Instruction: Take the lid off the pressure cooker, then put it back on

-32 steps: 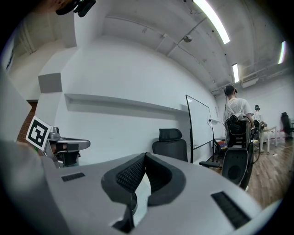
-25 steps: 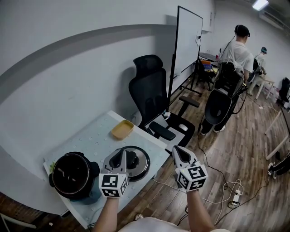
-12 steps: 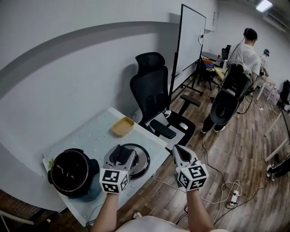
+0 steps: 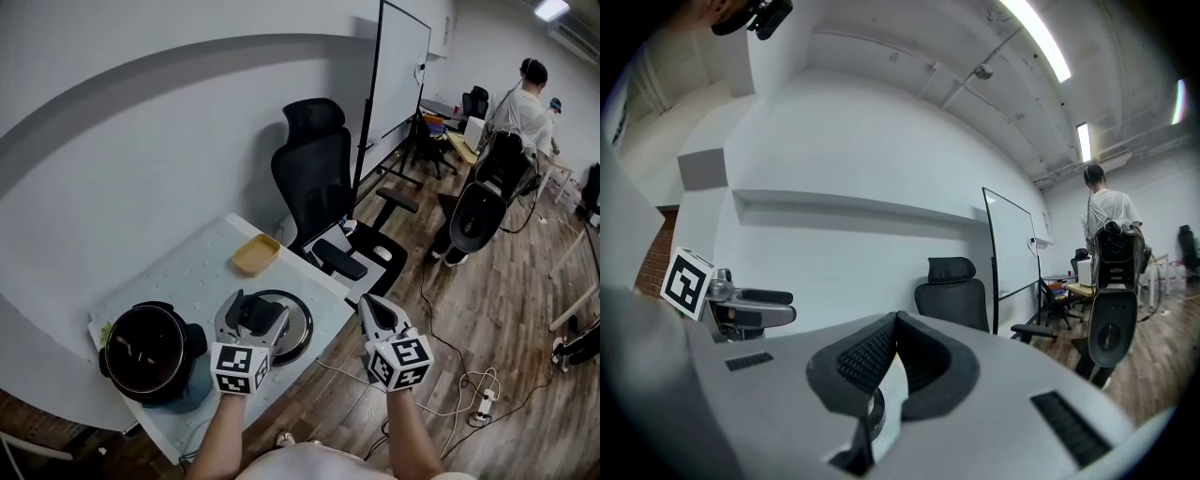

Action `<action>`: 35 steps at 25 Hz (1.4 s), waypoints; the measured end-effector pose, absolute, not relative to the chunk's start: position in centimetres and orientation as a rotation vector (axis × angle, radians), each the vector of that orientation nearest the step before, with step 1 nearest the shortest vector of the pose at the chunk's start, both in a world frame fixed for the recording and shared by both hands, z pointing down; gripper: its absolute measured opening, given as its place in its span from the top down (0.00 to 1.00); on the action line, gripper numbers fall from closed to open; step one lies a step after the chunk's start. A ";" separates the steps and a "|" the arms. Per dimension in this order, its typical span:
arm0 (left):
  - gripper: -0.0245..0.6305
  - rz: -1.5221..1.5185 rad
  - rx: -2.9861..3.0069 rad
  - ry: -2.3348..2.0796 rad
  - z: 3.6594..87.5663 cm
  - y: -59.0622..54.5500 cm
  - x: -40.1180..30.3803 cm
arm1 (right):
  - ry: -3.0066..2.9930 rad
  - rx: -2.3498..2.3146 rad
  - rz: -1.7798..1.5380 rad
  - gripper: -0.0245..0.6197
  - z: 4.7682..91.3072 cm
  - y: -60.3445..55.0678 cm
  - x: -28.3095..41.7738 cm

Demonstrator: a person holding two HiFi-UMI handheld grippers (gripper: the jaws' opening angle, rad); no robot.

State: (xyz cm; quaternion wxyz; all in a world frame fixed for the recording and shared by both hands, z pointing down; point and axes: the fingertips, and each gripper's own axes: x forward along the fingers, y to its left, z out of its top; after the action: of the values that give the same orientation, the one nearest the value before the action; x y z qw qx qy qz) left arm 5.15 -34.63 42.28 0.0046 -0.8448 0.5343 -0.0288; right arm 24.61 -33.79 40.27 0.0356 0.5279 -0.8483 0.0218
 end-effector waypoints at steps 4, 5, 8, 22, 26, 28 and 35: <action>0.40 -0.214 -2.683 1.675 44.6 -35.7 5.2 | -2.599 1.626 0.085 0.96 40.6 -33.8 24.6; 0.40 -0.264 -2.700 1.670 45.6 -36.2 5.3 | -2.597 1.627 0.090 0.96 40.8 -33.8 24.7; 0.40 -0.413 -2.754 1.661 49.0 -37.9 5.5 | -2.585 1.629 0.111 0.96 41.5 -34.0 25.0; 0.40 -1.039 -2.929 1.638 60.8 -42.3 6.2 | -2.516 1.639 0.223 0.96 45.0 -34.7 26.8; 0.40 -1.117 -2.928 1.616 62.1 -42.7 6.2 | -2.500 1.648 0.244 0.96 45.5 -34.8 27.5; 0.40 -1.125 -2.936 1.612 62.5 -42.7 6.3 | -2.497 1.649 0.252 0.96 45.8 -34.9 27.6; 0.41 -1.143 -2.976 1.573 63.6 -42.4 7.3 | -2.486 1.647 0.272 0.96 46.5 -35.4 27.7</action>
State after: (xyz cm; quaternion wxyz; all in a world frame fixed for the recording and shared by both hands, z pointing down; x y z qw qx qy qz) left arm 7.31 -42.39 63.60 -0.2053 -0.8193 0.4331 -0.3148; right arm 27.74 -35.44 46.46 0.0732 0.5486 -0.8280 0.0904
